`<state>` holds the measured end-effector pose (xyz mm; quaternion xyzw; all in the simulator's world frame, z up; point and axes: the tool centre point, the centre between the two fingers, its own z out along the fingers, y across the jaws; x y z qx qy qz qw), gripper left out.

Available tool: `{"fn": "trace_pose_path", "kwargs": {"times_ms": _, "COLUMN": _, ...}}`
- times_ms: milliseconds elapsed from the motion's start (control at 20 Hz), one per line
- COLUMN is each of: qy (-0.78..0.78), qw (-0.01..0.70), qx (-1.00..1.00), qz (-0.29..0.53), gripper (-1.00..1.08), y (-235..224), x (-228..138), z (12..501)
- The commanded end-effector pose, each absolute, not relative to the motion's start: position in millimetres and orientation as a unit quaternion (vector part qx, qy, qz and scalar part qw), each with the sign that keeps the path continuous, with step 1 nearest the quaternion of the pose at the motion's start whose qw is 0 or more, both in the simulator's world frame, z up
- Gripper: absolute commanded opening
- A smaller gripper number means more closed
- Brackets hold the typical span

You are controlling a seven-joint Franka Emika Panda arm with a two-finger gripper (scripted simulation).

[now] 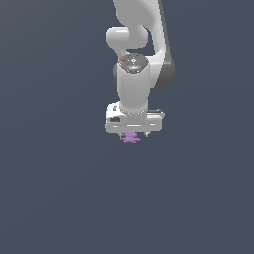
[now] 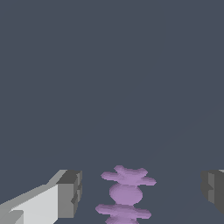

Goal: Pick up the object and move it to a goal position.

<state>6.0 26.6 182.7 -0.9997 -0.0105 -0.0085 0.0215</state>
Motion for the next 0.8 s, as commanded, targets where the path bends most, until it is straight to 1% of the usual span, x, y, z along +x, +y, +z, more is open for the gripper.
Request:
{"fn": "trace_pose_path", "kwargs": {"times_ms": 0, "qy": -0.011, "qw": 0.021, "qx": -1.0, "qz": -0.008, "gripper": 1.0, "y": 27.2, "x": 5.6, "z": 182.2}}
{"fn": "trace_pose_path", "kwargs": {"times_ms": 400, "qy": 0.0, "qw": 0.018, "qx": -1.0, "qz": -0.007, "gripper": 1.0, "y": 26.6, "x": -7.9, "z": 163.7}}
{"fn": "trace_pose_path", "kwargs": {"times_ms": 750, "qy": 0.022, "qw": 0.012, "qx": -1.0, "qz": -0.005, "gripper": 1.0, "y": 25.3, "x": -38.3, "z": 128.8}}
